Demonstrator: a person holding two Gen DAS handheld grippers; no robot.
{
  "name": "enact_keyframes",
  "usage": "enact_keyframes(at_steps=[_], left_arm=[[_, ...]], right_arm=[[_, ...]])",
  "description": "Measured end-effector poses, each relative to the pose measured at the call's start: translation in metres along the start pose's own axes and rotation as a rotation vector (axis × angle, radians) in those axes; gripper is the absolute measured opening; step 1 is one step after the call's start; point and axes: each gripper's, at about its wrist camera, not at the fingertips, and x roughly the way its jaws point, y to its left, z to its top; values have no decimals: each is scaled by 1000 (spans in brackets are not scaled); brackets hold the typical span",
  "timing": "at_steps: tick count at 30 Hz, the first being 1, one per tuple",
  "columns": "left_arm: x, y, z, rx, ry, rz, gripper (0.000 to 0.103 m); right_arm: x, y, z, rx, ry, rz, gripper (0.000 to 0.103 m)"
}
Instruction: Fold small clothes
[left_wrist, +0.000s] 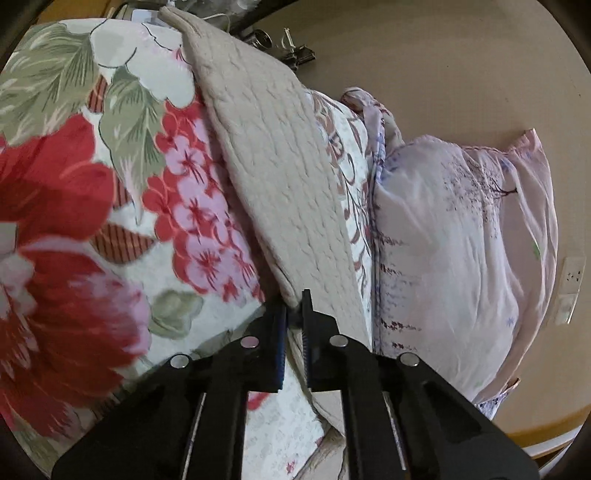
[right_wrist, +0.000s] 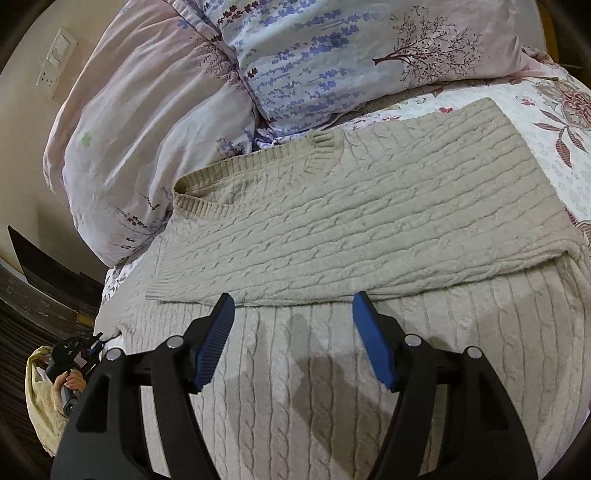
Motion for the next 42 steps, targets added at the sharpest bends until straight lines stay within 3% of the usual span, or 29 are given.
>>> enact_keyframes(at_steps=[3,10,16,23,31,35,38,40,42], left_arm=[[-2,-8,-1,25,-19,-6,5],[-13,-69,-24,221,-71,-81,5],[0,-138,-88,489,-17,-160,5],[38,-189,-197,767,125,-226,5],[89,-183,-309,1006,304,-160,5],[107,-170,-333,1070,361,-86,5],[108,-163,-330,1063,409,-64,6],[99,-154,-321,1051,448,-66,15],[86,-144,-309,1035,447,-83,34]], right_arm=[[-4,0,2,2,-8,3,66],[-20,-2,8,-7,-43,18,67],[-28,-9,9,0,-58,23,68],[-34,-15,7,4,-69,21,68],[-44,-20,7,-5,-96,-4,68],[-46,-17,7,-30,-102,-16,68],[-47,-5,8,-90,-105,-21,68],[-49,11,9,-156,-109,-9,68],[-49,31,10,-240,-114,12,68]])
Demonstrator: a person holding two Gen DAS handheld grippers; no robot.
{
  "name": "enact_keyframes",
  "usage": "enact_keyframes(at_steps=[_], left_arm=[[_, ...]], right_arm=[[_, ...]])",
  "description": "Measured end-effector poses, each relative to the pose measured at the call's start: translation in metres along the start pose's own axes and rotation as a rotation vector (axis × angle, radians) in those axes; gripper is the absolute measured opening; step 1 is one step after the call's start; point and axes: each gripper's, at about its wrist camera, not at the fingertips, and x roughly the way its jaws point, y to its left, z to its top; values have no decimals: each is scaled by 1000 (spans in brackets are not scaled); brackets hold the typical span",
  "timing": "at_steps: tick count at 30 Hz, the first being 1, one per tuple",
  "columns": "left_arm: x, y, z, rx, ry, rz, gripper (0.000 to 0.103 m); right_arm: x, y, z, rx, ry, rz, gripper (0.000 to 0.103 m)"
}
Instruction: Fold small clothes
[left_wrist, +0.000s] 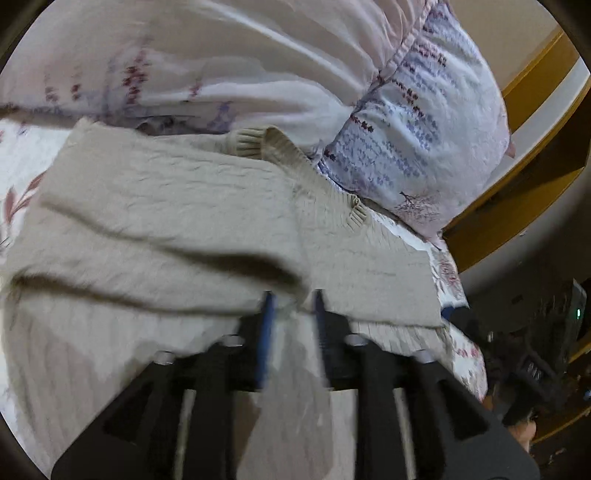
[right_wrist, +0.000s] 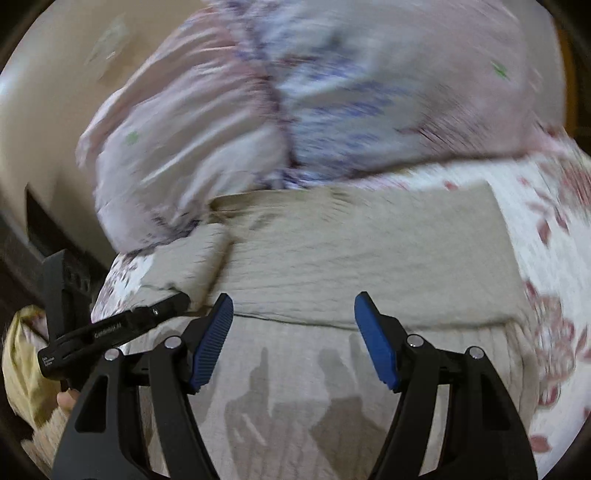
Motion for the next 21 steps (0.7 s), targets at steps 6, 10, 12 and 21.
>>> enact_keyframes(at_steps=[6,10,12,21], left_arm=[[-55,55,2,-118,-134,30,34],[-62,84,13,-168,-147,90,34],[-56,94,15,-193,-119,110,33],[-53,112,4,-202,-87,135,19]], right_arm=[[21,70,11,-250,26,100,61],[58,131,15,-399,56,184,51],[83,159,17,-458,79,193,47],[165,211,9,-595,181,135,41]])
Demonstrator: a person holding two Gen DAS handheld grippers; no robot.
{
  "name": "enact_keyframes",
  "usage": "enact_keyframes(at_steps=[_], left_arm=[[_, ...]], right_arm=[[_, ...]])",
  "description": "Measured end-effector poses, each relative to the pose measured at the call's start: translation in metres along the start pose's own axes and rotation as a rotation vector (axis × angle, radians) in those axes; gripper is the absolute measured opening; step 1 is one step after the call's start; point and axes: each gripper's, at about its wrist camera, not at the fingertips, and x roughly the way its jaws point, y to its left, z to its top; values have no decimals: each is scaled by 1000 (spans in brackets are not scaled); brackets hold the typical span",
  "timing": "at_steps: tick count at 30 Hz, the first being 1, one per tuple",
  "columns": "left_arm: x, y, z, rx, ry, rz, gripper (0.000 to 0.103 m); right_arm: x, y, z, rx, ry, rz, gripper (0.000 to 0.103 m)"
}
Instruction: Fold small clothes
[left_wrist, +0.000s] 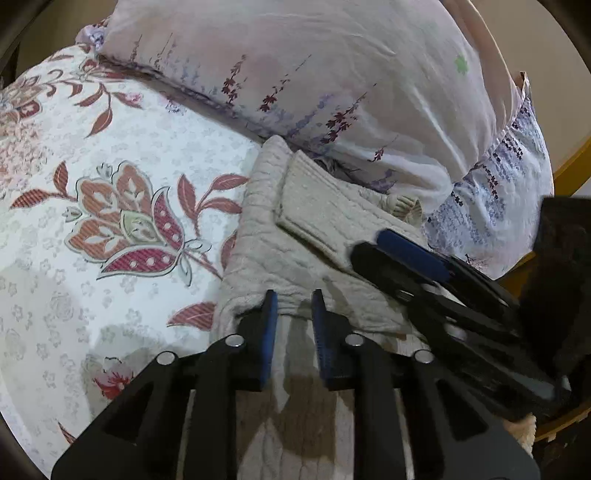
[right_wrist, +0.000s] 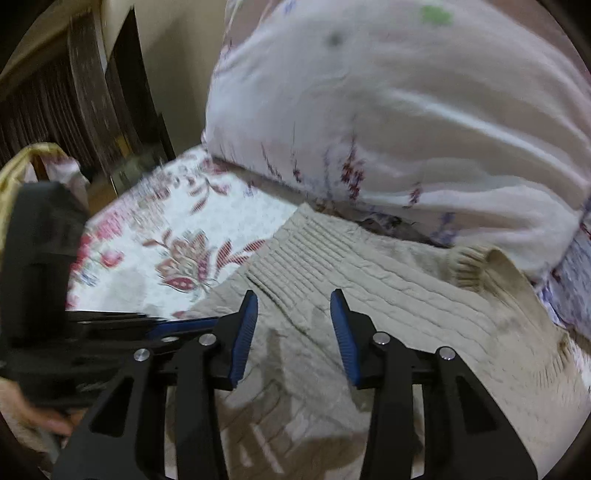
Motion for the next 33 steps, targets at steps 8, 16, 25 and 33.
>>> enact_keyframes(at_steps=[8,16,25,33], left_arm=[[-1,6,-5,-3,7,-11,19],[5,4,-3,11,18,6,19],[10,-3,0,36,26,15,19],[6,-9,-3,56,43,-15,40]], right_arm=[[19,-5,-17,-31,24,-107,5],[-55,-65,-24,289,-181,-36,5],[-169,-166,-133,753,-347,-173,9],[-194,-223,-210,1020,-255,-215,49]])
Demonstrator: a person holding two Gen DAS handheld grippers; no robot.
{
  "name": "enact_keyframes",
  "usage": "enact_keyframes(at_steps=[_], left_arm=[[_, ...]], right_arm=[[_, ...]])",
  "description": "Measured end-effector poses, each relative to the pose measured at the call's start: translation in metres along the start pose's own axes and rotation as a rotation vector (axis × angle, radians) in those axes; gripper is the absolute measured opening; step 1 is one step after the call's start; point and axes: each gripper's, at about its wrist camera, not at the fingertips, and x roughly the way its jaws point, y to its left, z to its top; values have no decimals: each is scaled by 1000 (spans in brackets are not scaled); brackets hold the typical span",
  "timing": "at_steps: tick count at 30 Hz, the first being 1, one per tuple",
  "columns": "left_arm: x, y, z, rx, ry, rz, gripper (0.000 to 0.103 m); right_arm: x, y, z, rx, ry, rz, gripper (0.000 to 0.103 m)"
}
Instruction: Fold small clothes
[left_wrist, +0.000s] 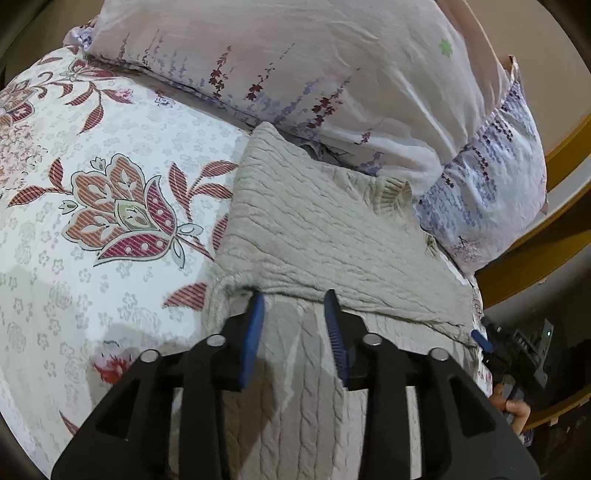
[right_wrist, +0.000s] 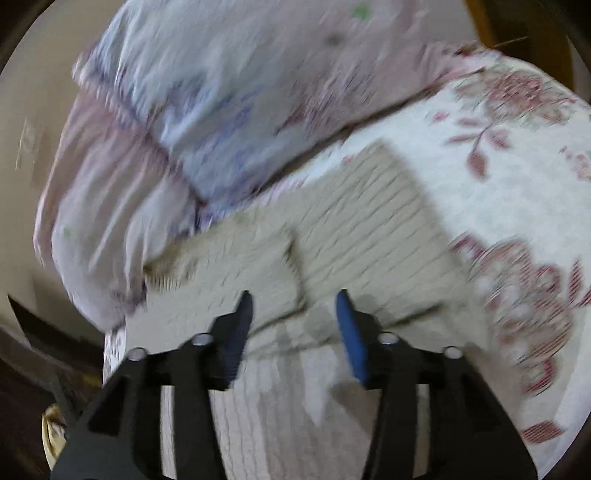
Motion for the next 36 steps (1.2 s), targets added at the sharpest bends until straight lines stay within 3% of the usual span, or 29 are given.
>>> enact_keyframes(at_steps=[4,10,15,19,25,28,36], left_arm=[[-6,-7,-5,39,4,-2,45],[-9,-13,-14,93,28,18,45],[-8,-13,-17,110,41,30,47],[-7,-12,-17,111,43,30,47],[-6,-12,-17,117,43,31,48],[-6,-12,-18,119,43,28,48],[-6,-11,-18,122,42,24,48]], right_arm=[[9,-5,12,30,42,28,48],[43,3,4,28,138,37,32],[48,6,-2,32,149,44,28],[51,8,-5,21,159,68,9],[22,26,-3,-52,32,92,8],[9,31,-6,-89,-9,63,8],[20,19,-22,-86,39,-10,8]])
